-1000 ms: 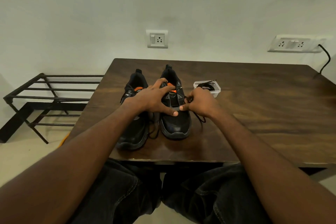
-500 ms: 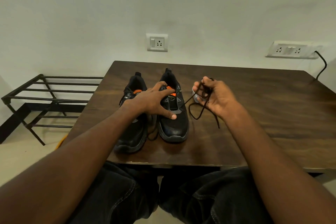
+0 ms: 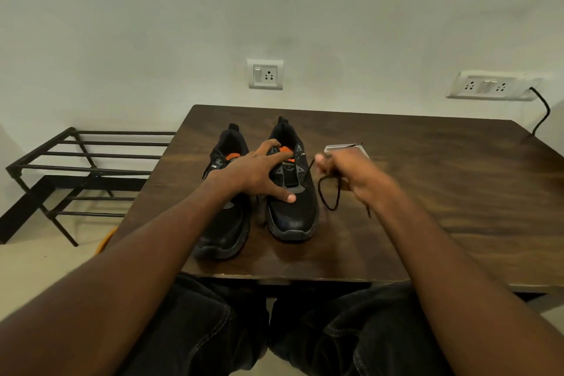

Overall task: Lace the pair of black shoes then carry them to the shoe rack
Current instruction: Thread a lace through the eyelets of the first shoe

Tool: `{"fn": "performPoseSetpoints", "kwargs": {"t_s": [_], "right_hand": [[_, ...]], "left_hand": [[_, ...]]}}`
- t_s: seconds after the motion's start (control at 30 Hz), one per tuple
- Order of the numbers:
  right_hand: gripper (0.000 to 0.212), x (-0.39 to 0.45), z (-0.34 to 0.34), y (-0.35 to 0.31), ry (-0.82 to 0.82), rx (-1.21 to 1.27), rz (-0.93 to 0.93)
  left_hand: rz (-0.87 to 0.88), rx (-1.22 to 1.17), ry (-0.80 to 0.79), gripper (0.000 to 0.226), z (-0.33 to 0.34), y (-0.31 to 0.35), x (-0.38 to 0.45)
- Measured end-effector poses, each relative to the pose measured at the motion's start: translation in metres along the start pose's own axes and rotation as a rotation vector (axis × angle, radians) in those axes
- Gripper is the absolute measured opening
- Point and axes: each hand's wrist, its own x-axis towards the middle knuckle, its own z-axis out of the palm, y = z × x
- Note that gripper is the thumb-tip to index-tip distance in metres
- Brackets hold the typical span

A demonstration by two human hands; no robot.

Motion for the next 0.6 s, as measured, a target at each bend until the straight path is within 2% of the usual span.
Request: {"fn": "performPoseSetpoints", "kwargs": {"t_s": [0.07, 0.1, 0.17, 0.33, 0.4, 0.53, 0.6], "right_hand": [[0.018, 0.001, -0.013, -0.004, 0.056, 0.587, 0.037], [0.020, 0.001, -0.018, -0.005, 0.095, 0.763, 0.046], [0.020, 0.001, -0.022, -0.006, 0.138, 0.838, 0.082], [0.020, 0.003, -0.010, 0.003, -0.100, 0.611, 0.085], [0.018, 0.005, -0.001, 0.006, -0.103, 0.453, 0.045], [0.018, 0.010, 0.009, 0.020, -0.011, -0.355, -0.187], [0.016, 0.012, 0.010, 0.026, -0.031, -0.624, -0.276]], "left_hand": [[-0.004, -0.002, -0.004, 0.114, -0.001, 0.001, 0.000], [-0.004, 0.002, -0.002, 0.114, 0.000, 0.002, 0.000], [-0.007, 0.002, 0.001, 0.113, 0.000, 0.004, 0.001], [0.001, -0.015, -0.010, 0.113, 0.000, 0.004, 0.001], [0.000, -0.005, -0.007, 0.112, 0.001, 0.004, 0.000], [-0.002, 0.010, -0.004, 0.110, 0.000, 0.006, -0.001], [-0.004, 0.018, 0.002, 0.110, 0.001, 0.005, -0.001]]}}
